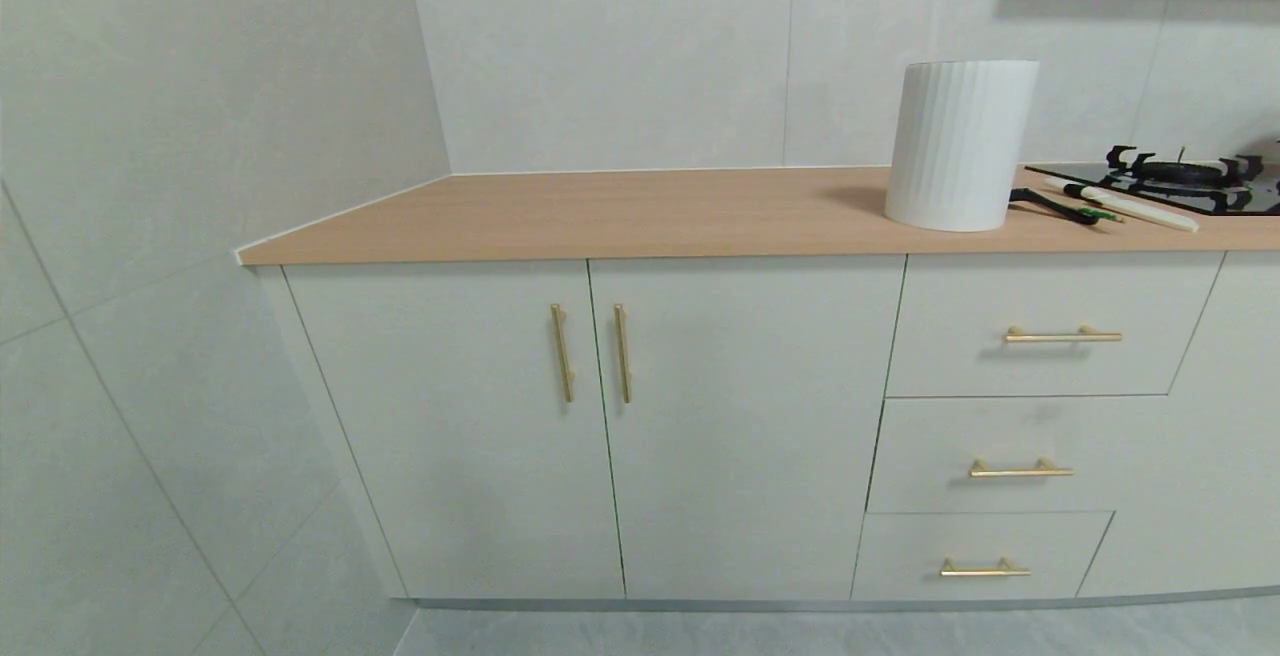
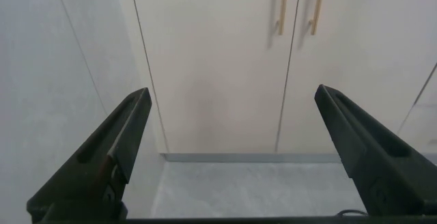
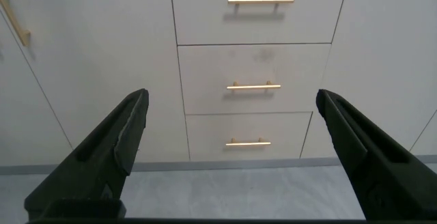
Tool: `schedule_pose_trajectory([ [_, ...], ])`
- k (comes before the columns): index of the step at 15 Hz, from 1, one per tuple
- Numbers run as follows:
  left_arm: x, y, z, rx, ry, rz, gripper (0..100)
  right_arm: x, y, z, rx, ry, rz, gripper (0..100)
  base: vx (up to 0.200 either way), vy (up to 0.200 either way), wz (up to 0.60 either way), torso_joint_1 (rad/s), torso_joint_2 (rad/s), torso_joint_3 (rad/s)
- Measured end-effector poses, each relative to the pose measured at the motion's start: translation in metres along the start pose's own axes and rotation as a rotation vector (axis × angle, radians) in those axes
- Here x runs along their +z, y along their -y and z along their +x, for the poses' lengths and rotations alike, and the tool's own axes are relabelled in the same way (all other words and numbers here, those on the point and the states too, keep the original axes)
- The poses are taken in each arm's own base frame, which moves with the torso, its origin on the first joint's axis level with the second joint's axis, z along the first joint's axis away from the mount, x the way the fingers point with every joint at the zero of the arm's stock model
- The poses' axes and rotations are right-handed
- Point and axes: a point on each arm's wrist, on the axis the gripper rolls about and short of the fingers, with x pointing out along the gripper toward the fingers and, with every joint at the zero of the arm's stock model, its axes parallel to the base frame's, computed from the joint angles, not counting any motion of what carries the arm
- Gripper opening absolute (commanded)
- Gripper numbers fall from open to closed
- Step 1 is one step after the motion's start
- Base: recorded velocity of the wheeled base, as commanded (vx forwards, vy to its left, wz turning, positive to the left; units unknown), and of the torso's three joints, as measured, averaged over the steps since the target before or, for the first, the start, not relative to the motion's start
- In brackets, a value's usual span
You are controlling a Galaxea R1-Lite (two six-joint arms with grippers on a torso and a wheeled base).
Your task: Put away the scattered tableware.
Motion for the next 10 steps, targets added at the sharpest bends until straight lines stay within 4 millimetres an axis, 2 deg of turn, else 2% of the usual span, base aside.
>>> schedule_pose_trajectory([
  [6,0.0001,0.0000,0.0000,0.000,0.001,-0.002,100,0.0001,-0.0001,0.0000,0.003,0.000,0.003,100,0.000,0.000,0.00,0.000,0.00,0.000],
  [10,0.0000,0.0000,0.0000,-0.001,0.001,-0.003,100,0.0000,-0.0001,0.0000,0.002,-0.001,0.004,100,0.000,-0.200,0.00,0.005,0.00,0.001],
])
